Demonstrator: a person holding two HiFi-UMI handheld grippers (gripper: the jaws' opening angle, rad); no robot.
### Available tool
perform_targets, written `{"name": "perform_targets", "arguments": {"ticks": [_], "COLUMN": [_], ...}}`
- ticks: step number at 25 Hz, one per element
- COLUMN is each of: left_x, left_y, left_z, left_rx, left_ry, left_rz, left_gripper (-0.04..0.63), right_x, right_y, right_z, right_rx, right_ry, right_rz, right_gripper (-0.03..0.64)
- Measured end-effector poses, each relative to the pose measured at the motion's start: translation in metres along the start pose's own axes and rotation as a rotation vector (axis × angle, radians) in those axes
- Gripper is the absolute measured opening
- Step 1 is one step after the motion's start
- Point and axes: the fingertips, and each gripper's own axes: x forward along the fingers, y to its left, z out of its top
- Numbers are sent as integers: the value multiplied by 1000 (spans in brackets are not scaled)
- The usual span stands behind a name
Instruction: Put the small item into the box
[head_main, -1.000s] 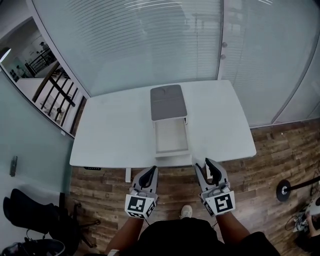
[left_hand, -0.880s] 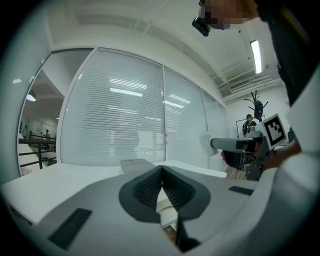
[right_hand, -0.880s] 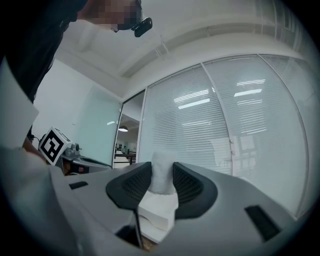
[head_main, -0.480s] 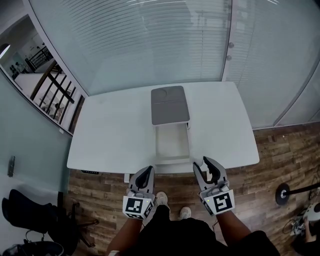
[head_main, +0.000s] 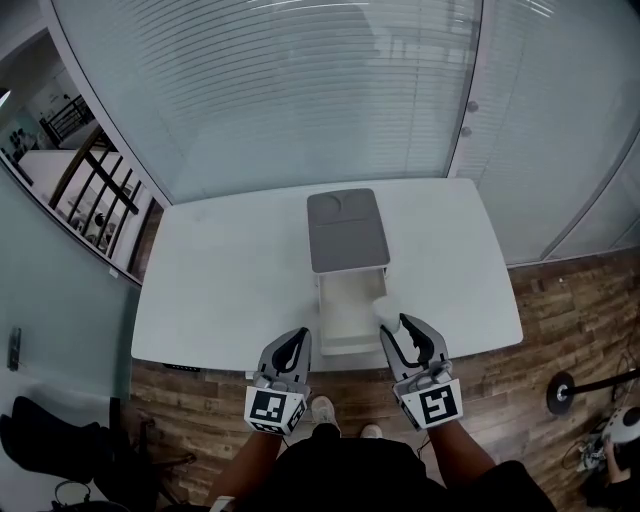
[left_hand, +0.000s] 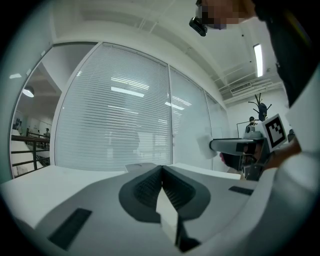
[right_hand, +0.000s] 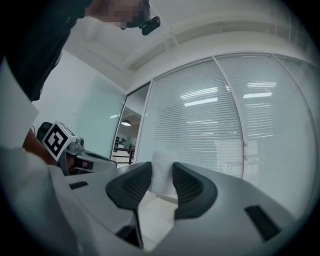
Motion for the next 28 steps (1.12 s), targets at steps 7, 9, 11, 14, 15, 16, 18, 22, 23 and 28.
{"name": "perform_targets", "arguments": {"ticks": [7,9,11,14,15,16,18,22,23,28], "left_x": [13,13,13,19,20,21,21,26,27,34], "left_y": [21,27,33,42,48,55,66,78,78,72], "left_z": [-2,-4,-6,-10,-12,-16,-20,-21,-22,-27], "left_rx": [-20,-35,-58,-29,-8,5,10,18,14,-3], "left_ry": [2,-6,-13,-3,5,13,24,24,22,37], "left_rz": [-39,-55,-69,-84,-82,-78,-77,-79,-78,-71], "left_gripper": [12,12,12,12,12,12,12,12,12,12], "right_x": [28,34,39,49,53,56,60,70,72,77], "right_y": [12,17,21,22,23,24,24,26,27,25], "right_z": [5,5,3,-10,-19,-27,-41,-61,-69,-112], "right_rx": [-48,-57,-75,-114,-129,-144,-165,-196,-200,-247], "right_ry": [-15,-18,-12,63,106,147,204,289,320,458], "right_rz": [-5,-11,-13,4,17,31,54,108,126,190], "right_gripper": [141,141,141,141,141,141,141,141,141,140]}}
